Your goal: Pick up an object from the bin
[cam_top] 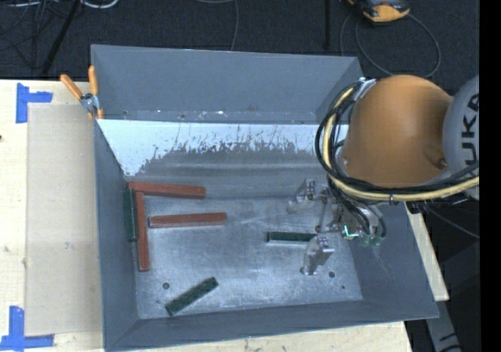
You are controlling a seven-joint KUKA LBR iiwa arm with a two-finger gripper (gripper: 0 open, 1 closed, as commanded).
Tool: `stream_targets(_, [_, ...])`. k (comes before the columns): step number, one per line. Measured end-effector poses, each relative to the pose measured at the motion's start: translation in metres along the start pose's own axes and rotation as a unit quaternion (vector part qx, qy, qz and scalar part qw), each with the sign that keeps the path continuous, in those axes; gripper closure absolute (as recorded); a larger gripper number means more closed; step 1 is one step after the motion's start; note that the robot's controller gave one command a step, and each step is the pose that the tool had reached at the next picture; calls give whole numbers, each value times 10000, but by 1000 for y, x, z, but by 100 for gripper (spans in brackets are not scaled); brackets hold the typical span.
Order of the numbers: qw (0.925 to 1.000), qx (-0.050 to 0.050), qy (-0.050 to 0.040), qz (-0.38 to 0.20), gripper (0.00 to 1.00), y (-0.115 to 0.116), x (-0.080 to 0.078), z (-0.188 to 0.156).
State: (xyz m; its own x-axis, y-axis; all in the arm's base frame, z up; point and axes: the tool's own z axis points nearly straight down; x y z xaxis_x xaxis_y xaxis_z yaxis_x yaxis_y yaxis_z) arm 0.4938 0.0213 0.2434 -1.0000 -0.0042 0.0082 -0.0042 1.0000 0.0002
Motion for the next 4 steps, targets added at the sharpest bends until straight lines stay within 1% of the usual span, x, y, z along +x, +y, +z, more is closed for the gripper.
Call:
stream_targets(1, [10000, -1, -33, 4, 0, 0, -1, -3])
stream_targets(2, [9997, 0, -82, -235, 0, -36, -42, 42])
stream_targets(3, [9963, 8, -56, -853, 0, -50, -48, 111])
stream_targets(4, [9971, 5, -148, -747, 100, -47, -94, 166])
